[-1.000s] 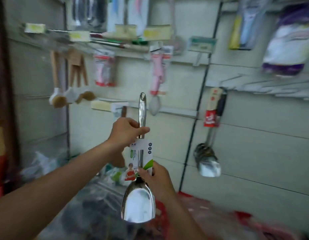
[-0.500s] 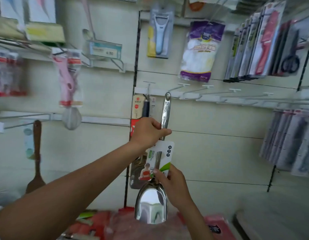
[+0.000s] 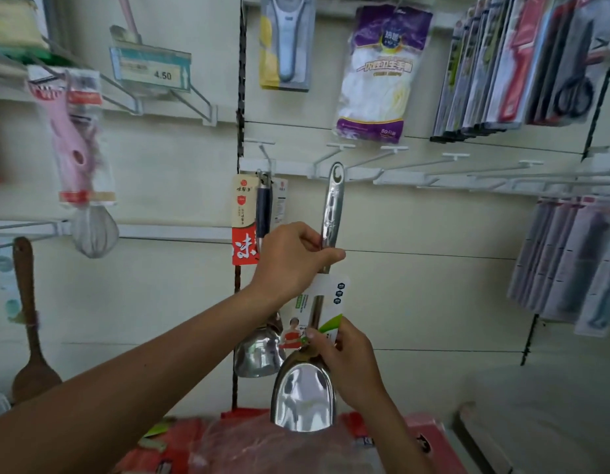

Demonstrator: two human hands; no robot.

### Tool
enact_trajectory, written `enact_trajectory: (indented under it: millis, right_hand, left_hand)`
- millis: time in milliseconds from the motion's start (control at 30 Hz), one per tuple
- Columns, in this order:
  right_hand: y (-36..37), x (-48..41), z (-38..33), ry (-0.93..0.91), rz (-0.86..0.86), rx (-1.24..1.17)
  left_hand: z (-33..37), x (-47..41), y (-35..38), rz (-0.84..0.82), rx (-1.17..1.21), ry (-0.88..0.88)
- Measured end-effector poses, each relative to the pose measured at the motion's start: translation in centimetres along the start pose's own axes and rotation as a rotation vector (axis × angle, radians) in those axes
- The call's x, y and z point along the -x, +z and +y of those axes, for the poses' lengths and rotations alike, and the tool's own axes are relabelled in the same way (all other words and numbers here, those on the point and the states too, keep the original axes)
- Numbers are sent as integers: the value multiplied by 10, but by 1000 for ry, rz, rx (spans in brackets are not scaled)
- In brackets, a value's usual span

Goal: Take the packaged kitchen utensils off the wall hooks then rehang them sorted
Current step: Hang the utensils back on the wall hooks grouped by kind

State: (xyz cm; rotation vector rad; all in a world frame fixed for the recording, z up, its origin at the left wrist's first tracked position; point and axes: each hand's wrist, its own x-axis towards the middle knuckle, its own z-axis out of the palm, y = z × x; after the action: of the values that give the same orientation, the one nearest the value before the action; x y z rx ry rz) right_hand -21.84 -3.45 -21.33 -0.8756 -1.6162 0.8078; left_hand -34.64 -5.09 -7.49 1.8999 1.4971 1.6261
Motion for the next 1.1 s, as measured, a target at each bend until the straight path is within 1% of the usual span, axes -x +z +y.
enact_trajectory:
  millis: [233,433,733,900,1100]
  right_hand:
    - [3,-10,5,-4,-16,-26]
    - [4,-24,23,-16,-45,-1]
    - [3,-100,64,-6,-53,69]
    - [9,-137,78,34,-53,116]
    - [16,-163,87,55,-62,117]
  left_hand:
    - [-8,-15,1,-14,-12,-19]
    - [-29,-31,16,5,-29,-94]
    - [-61,-94,48,99,-60,-182]
    - [-74,-121,58,117,-112,-239]
    - [-81,-141,67,144,-130,-270]
